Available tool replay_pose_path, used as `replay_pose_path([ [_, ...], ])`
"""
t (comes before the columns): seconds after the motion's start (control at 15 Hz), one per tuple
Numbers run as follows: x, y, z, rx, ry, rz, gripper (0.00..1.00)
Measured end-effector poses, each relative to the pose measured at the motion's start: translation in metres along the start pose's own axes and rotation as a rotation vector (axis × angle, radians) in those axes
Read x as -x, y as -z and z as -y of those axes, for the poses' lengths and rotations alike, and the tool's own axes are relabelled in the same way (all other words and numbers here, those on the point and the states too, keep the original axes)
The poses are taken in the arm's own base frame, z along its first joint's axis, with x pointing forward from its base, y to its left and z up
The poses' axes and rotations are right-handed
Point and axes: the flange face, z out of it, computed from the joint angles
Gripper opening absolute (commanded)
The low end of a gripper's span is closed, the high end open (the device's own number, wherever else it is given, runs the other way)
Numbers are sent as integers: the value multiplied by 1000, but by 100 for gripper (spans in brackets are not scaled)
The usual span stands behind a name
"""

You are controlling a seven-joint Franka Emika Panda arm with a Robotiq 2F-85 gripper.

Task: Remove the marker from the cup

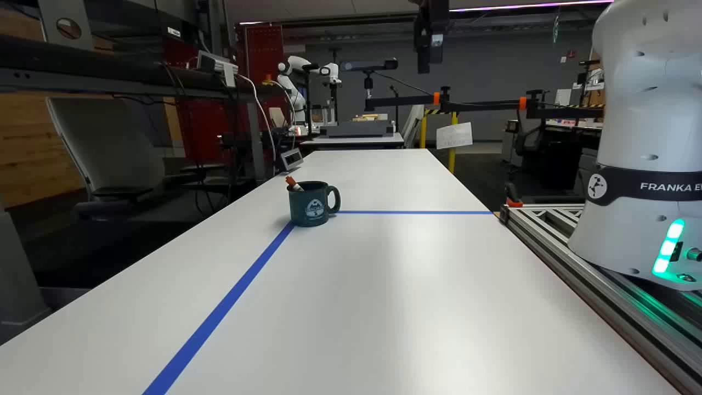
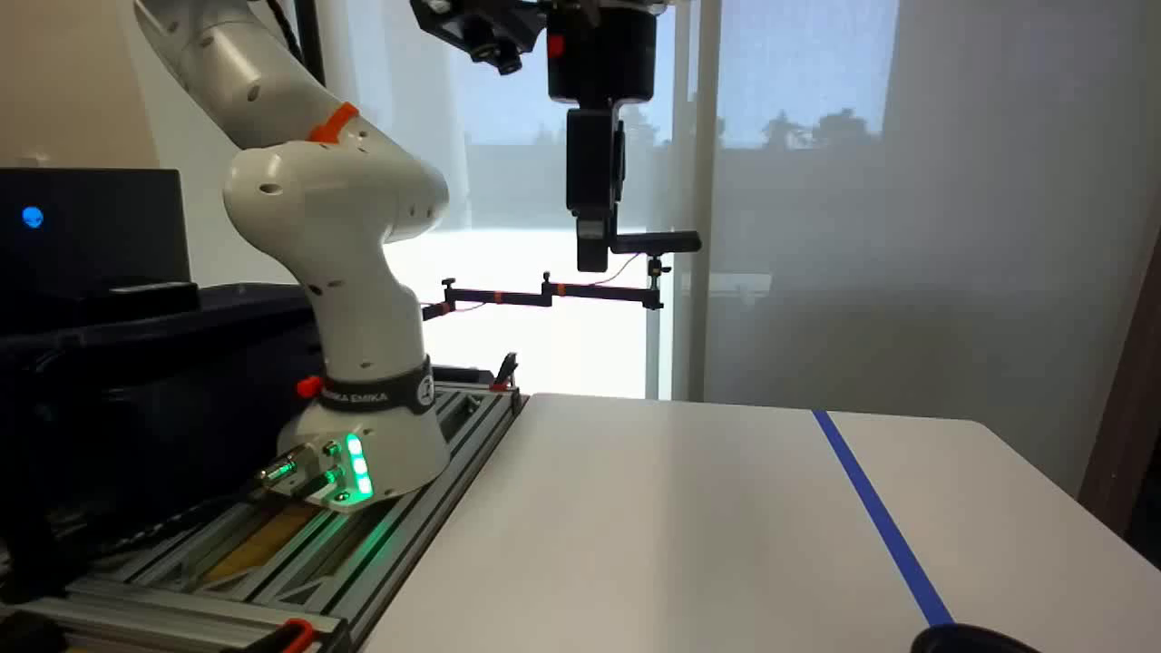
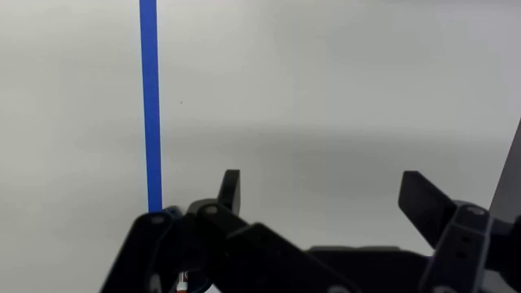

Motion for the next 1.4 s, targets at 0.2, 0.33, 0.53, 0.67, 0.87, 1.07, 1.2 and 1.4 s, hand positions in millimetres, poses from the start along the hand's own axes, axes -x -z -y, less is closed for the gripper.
replay_pose_path([
  [0.2, 0, 0, 0, 0, 0, 0, 100],
  [0.33, 0, 0, 0, 0, 0, 0, 100],
  [0.53, 0, 0, 0, 0, 0, 0, 100],
  [0.67, -1, -1, 0, 0, -4, -1, 100],
  [0.87, -11, -13, -4, 12, -32, -37, 100],
  [1.07, -29, -37, -13, 31, -49, -82, 100],
  [1.2, -43, -53, -21, 45, -56, -110, 100],
  [1.4, -63, -75, -33, 73, -43, -157, 100],
])
